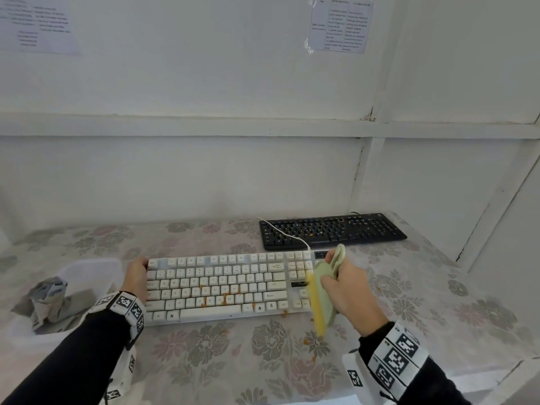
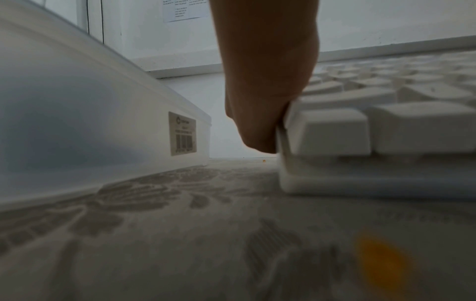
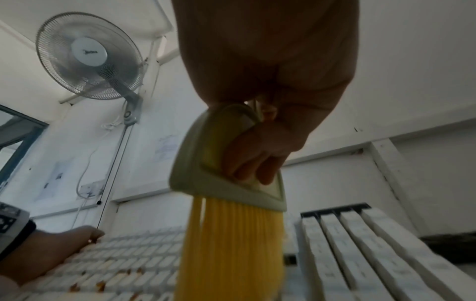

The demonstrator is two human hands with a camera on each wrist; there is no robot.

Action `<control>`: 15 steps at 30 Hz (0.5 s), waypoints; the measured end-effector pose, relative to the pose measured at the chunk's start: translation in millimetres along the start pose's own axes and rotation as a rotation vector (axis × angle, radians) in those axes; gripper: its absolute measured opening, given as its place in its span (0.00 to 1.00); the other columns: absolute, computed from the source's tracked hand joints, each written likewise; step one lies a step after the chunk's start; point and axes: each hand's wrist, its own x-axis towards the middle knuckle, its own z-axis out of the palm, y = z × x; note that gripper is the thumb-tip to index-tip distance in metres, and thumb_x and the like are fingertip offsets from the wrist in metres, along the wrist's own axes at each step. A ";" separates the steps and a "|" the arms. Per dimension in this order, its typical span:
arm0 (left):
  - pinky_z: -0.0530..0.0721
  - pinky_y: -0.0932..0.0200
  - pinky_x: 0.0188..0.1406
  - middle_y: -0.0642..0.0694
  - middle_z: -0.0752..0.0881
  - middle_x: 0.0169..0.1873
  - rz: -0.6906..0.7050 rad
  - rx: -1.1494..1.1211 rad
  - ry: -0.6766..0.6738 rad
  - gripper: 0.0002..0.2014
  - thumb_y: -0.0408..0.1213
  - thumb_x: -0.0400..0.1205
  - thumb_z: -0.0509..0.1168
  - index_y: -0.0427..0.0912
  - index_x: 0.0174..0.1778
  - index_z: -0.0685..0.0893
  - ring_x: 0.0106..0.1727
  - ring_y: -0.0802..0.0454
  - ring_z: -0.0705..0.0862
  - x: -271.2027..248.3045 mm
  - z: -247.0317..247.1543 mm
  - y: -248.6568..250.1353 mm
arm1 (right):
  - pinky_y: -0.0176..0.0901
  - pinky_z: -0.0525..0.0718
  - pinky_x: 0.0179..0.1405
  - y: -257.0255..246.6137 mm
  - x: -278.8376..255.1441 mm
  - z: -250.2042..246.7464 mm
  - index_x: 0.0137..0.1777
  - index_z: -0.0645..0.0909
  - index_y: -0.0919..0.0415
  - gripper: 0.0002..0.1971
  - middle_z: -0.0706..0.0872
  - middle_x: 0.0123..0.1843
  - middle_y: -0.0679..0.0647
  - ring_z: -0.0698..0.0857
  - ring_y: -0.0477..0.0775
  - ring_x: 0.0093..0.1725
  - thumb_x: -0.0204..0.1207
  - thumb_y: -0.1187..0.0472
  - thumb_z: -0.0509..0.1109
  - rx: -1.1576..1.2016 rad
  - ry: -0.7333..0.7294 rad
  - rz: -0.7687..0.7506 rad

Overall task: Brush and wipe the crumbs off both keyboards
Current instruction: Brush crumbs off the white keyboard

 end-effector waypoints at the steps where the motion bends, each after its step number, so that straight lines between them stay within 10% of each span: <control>1: 0.77 0.65 0.11 0.46 0.78 0.11 -0.003 -0.002 0.003 0.21 0.44 0.84 0.49 0.41 0.28 0.75 0.10 0.51 0.77 0.4 0.1 0.1 | 0.30 0.70 0.16 -4.3 2.4 -0.3 0.50 0.68 0.52 0.12 0.72 0.25 0.48 0.68 0.44 0.21 0.76 0.72 0.61 0.001 0.020 -0.036; 6: 0.77 0.67 0.18 0.48 0.77 0.10 -0.003 0.005 0.016 0.20 0.44 0.84 0.49 0.43 0.27 0.73 0.10 0.52 0.76 2.4 0.2 -0.5 | 0.35 0.68 0.19 -20.4 14.9 12.8 0.53 0.62 0.48 0.16 0.71 0.25 0.47 0.68 0.44 0.21 0.78 0.69 0.62 -0.067 0.088 -0.250; 15: 0.78 0.65 0.21 0.48 0.79 0.12 -0.033 -0.017 0.011 0.17 0.42 0.81 0.50 0.43 0.28 0.75 0.12 0.51 0.77 10.8 -2.6 -3.0 | 0.33 0.66 0.15 -16.5 3.5 31.4 0.51 0.65 0.51 0.15 0.69 0.24 0.47 0.66 0.43 0.16 0.76 0.72 0.59 -0.058 -0.120 -0.152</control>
